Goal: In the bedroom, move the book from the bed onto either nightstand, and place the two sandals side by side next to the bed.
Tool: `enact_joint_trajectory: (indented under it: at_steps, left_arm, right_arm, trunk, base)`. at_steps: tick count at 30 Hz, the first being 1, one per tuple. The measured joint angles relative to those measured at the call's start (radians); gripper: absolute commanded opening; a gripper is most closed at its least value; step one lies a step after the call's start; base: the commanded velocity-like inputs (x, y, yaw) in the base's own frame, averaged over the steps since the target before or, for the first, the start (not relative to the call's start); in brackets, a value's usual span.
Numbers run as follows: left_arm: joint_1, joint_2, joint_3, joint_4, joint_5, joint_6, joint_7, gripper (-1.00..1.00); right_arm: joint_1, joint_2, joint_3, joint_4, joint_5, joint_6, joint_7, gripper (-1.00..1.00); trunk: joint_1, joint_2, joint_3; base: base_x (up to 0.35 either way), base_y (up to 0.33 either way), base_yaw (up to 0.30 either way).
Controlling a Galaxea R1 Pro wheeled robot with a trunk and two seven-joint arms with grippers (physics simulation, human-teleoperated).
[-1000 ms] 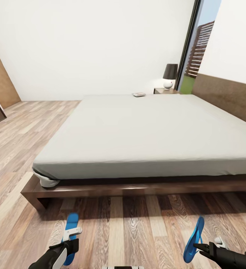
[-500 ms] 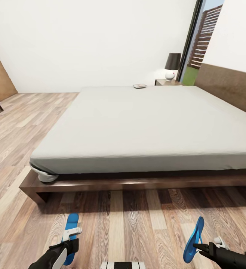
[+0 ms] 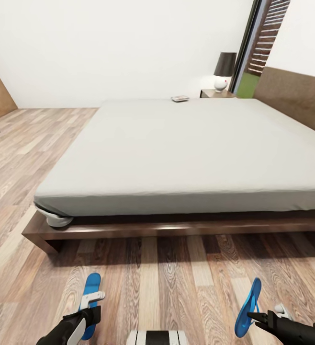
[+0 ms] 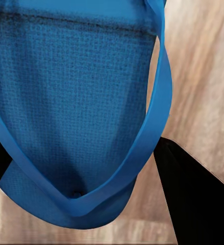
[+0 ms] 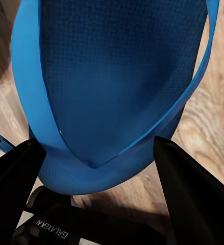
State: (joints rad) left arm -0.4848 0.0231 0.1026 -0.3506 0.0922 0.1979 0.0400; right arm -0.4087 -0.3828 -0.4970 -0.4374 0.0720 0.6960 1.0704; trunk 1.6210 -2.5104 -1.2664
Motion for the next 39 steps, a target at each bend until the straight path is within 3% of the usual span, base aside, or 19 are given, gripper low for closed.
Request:
enact_joint_trajectory:
  at_steps: [24,39]
  left_arm:
    - [0.000,0.000,0.000,0.000,0.000,0.000,0.000,-1.00]
    - [0.000,0.011,0.000,-0.002,-0.001,-0.003,0.000,-1.00]
  right_arm:
    - [0.000,0.000,0.000,0.001,0.000,0.000,-0.001,-1.00]
    - [0.000,0.002,0.000,0.001,-0.001,0.000,-0.001,-1.00]
  trunk:
    - [0.011,-0.006,-0.093]
    - [0.010,-0.006,-0.093]
  base:
    - [0.000,0.000,0.000]
    - [0.107,0.097,0.000]
